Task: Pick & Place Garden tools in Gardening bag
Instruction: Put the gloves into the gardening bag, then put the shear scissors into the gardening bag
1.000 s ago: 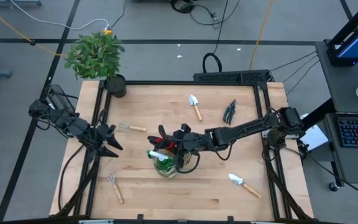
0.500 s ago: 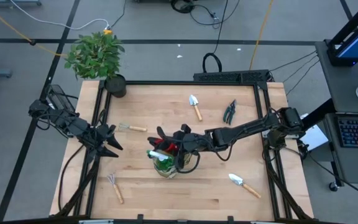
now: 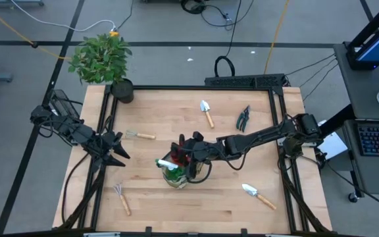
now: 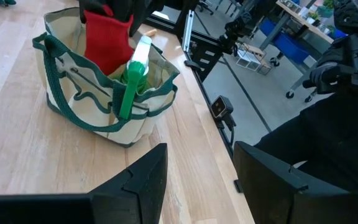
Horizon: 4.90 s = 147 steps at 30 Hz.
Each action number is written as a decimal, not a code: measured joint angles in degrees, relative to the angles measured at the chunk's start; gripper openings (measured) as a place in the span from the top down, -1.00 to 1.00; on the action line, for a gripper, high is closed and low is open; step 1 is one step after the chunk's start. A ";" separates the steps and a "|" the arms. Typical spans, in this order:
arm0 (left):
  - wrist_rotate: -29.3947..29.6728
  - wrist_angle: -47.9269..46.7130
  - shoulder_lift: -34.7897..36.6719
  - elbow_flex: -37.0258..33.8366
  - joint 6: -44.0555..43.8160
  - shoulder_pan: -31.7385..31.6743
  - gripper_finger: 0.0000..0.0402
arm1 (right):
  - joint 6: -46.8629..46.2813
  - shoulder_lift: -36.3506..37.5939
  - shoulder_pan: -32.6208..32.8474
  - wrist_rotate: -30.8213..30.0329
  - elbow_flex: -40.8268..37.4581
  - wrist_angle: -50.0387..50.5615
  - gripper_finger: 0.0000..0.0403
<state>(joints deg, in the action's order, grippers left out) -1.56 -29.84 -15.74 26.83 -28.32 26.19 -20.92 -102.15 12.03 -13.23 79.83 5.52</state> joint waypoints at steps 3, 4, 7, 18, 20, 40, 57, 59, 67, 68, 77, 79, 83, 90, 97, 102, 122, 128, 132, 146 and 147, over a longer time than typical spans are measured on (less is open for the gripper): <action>-0.01 0.02 0.02 0.00 0.00 -0.01 0.06 | 0.51 0.00 0.00 0.00 0.00 0.22 -0.28; 0.00 0.02 0.00 0.00 -0.02 -0.01 0.06 | 0.55 0.00 0.00 0.00 0.00 0.36 -0.28; -0.01 0.02 -0.01 0.00 -0.02 0.00 0.06 | 0.62 0.00 -0.02 0.00 -0.01 1.75 -0.30; -0.01 0.00 -0.01 0.00 0.06 0.00 0.06 | 0.61 0.58 -0.02 0.88 0.02 8.12 -0.43; -0.03 -0.02 0.01 0.00 0.07 -0.01 0.06 | 0.61 1.32 -0.02 2.05 -0.02 10.40 -0.46; 0.10 0.06 0.01 0.00 1.04 0.00 0.06 | -0.38 17.32 -2.54 -18.39 0.00 29.36 -0.36; 5.34 0.11 0.01 0.00 -0.32 -0.01 0.06 | -13.35 19.07 -14.80 -22.44 -0.02 53.90 -0.34; 5.83 0.12 0.01 0.00 -0.47 0.01 0.06 | -11.14 19.19 -15.97 -21.31 -0.02 53.90 -0.33; 7.55 0.11 0.02 0.00 -2.50 0.00 0.06 | 1.39 19.11 -19.43 -17.92 -0.02 53.90 -0.35; 7.56 0.12 0.02 0.00 -2.49 -0.01 0.06 | 3.61 19.06 -19.77 -17.90 -0.02 53.89 -0.35; 7.58 0.10 0.01 -0.02 -2.45 0.00 0.06 | 22.56 19.08 -22.85 -17.78 -0.02 52.90 -0.33; 7.58 0.10 -0.01 0.00 -2.45 0.01 0.06 | 26.72 19.08 -23.60 -17.77 -0.02 52.05 -0.33; 7.58 0.10 0.01 0.00 -1.75 0.00 0.06 | 32.46 19.08 -25.23 -17.79 -0.02 50.51 -0.33; 7.58 0.10 0.02 0.00 -1.55 0.01 0.06 | 40.57 19.08 -27.66 -15.22 -0.02 47.92 -0.33; 7.58 0.08 0.01 0.00 -1.42 -0.01 0.06 | 49.92 19.08 -30.75 -5.13 -0.02 45.72 -0.33; 7.57 0.08 0.01 0.00 -1.42 0.00 0.06 | 59.84 19.08 -33.47 -2.62 -0.02 45.23 -0.33; 7.56 0.03 0.01 0.00 1.30 0.01 0.06 | 72.83 18.56 -37.97 2.78 -9.04 48.41 -0.33; 7.55 0.02 0.02 0.00 1.30 0.01 0.06 | 77.25 18.53 -37.00 -0.61 -18.36 42.32 -0.33; 7.54 0.04 0.02 0.00 1.30 0.01 0.06 | 81.76 18.53 -36.12 -7.27 -23.83 37.03 -0.33; 7.58 0.04 0.01 0.00 1.27 -0.01 0.06 | 87.31 18.53 -34.64 -12.05 -29.83 33.57 -0.33; 7.58 0.06 0.02 0.00 1.25 0.01 0.06 | 86.80 18.53 -34.64 -12.00 -29.64 33.20 -0.33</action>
<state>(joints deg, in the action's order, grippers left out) 6.02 -29.78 -15.73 26.83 -27.07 26.20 65.88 -83.61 -22.61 -25.23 50.19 38.72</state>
